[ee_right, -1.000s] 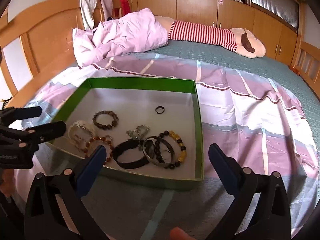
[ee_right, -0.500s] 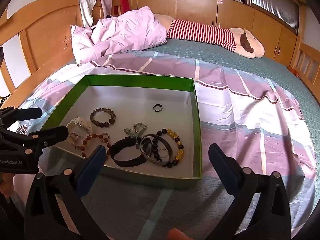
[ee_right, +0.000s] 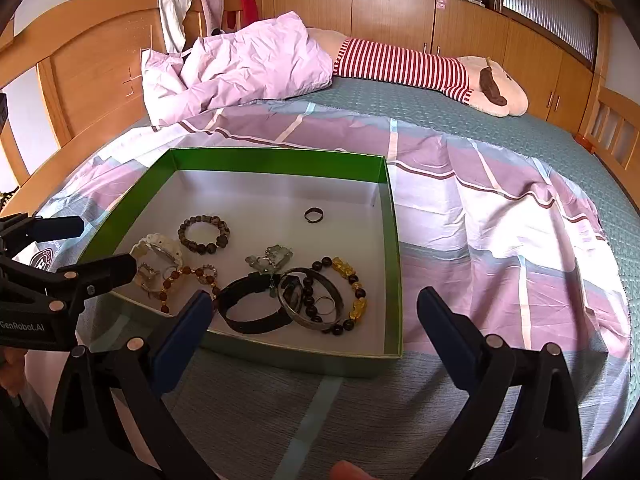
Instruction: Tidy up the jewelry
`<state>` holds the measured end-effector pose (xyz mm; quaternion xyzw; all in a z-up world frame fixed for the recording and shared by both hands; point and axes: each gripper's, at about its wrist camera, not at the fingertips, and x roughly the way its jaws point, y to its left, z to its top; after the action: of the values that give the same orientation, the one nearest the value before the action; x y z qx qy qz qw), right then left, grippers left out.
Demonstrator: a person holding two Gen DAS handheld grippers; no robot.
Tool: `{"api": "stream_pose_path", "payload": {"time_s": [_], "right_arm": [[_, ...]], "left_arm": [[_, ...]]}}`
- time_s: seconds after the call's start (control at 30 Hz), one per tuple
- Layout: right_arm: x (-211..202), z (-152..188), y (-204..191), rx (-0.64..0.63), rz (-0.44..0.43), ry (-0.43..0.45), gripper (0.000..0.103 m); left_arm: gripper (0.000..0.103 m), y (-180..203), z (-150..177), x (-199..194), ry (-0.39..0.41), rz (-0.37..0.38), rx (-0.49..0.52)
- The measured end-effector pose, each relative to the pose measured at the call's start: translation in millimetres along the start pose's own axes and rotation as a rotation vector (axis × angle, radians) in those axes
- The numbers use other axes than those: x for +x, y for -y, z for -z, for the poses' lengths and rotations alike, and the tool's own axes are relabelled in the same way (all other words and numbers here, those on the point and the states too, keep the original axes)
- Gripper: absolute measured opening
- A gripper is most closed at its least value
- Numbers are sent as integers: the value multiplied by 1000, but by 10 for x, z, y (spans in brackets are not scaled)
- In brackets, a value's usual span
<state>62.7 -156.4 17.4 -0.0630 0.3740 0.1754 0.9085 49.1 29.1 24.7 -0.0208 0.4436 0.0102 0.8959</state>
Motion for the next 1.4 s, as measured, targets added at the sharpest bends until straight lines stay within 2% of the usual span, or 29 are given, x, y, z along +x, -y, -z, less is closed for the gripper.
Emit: {"api": "stream_pose_path", "payload": {"time_s": [1.4], "right_arm": [[5, 19, -19, -8, 1, -3, 100]], "left_arm": [[99, 8, 14, 31, -14, -6, -4]]}}
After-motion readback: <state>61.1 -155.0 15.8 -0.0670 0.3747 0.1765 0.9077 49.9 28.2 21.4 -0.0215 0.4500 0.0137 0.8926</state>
